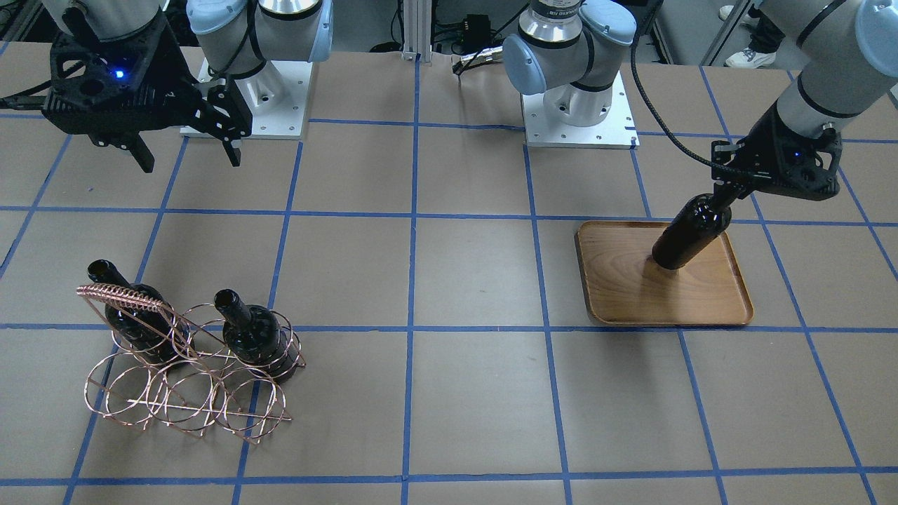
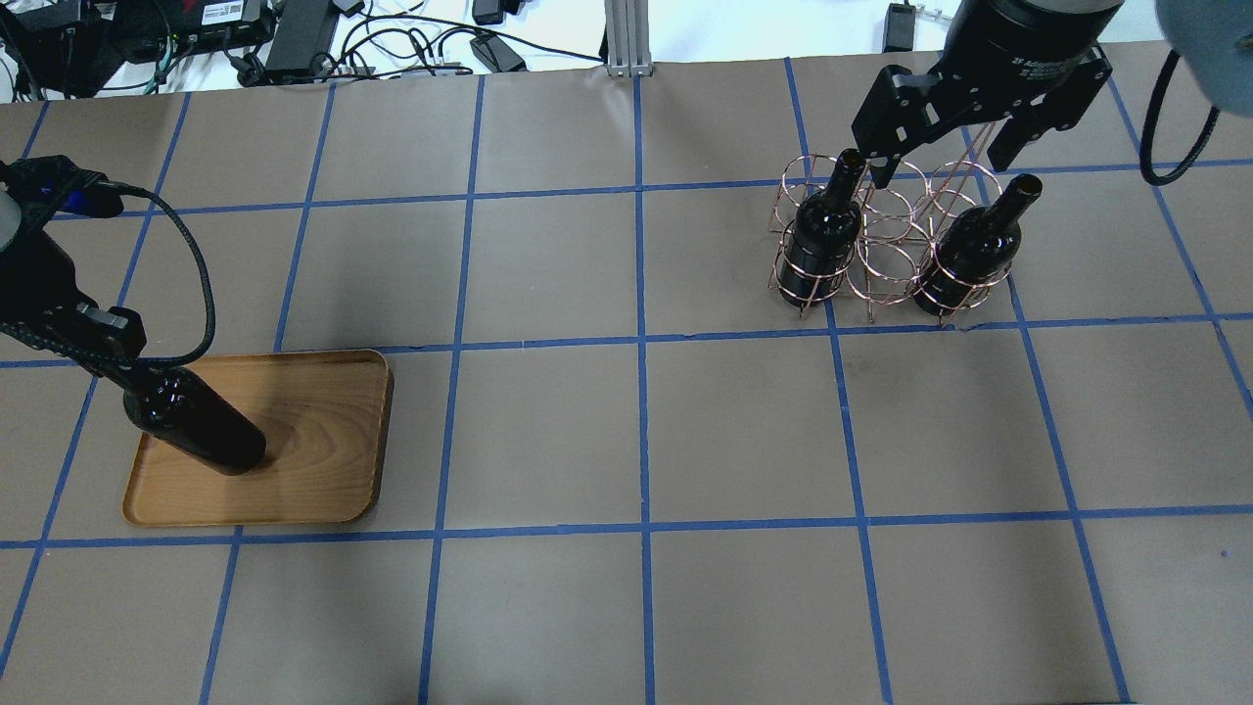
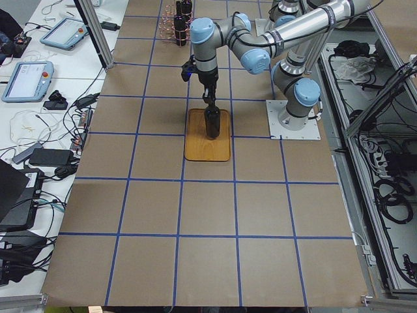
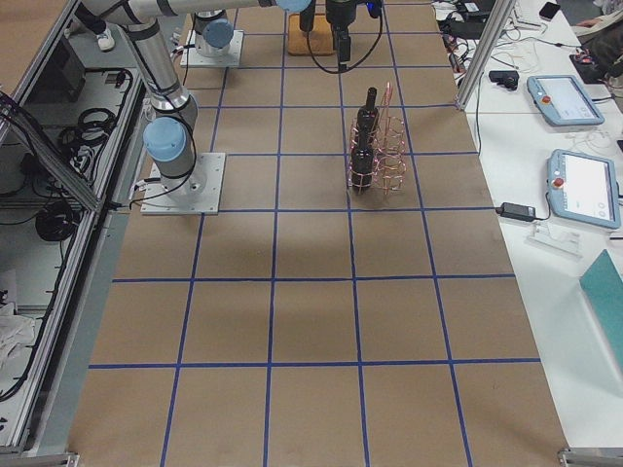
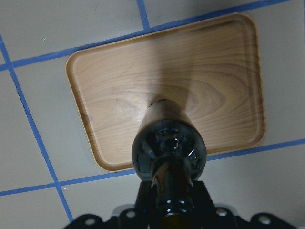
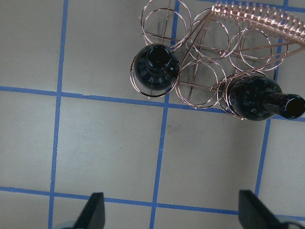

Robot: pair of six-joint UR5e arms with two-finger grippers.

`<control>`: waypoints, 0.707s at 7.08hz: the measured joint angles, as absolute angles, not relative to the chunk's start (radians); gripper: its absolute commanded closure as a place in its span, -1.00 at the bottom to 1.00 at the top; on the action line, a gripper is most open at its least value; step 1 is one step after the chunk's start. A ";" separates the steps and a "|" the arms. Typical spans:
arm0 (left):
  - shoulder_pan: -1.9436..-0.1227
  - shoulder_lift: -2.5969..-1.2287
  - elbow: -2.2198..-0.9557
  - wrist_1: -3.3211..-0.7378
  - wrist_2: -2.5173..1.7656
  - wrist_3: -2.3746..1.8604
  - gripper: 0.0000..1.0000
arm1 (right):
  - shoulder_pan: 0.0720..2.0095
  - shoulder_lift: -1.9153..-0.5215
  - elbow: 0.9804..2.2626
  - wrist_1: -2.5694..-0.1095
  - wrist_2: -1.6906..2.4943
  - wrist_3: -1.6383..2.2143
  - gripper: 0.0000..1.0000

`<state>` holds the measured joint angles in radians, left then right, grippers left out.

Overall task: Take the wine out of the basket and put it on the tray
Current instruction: 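Open the left gripper, releasing the bottle lying on the tray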

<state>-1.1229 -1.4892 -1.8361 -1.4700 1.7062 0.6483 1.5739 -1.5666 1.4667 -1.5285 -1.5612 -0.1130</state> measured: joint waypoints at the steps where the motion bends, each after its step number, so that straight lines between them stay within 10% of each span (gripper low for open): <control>1: -1.123 -1.492 -1.836 -1.466 1.706 0.648 -0.44 | 1.574 -1.567 1.467 -1.532 -1.561 -0.113 -1.00; 5: -1.127 -1.490 -1.819 -1.456 1.706 0.645 -0.63 | 1.574 -1.568 1.468 -1.528 -1.560 -0.108 -1.00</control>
<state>-1.1267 -1.4897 -1.8187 -1.4564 1.7059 0.6449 1.5739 -1.5677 1.4680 -1.5285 -1.5601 -0.1079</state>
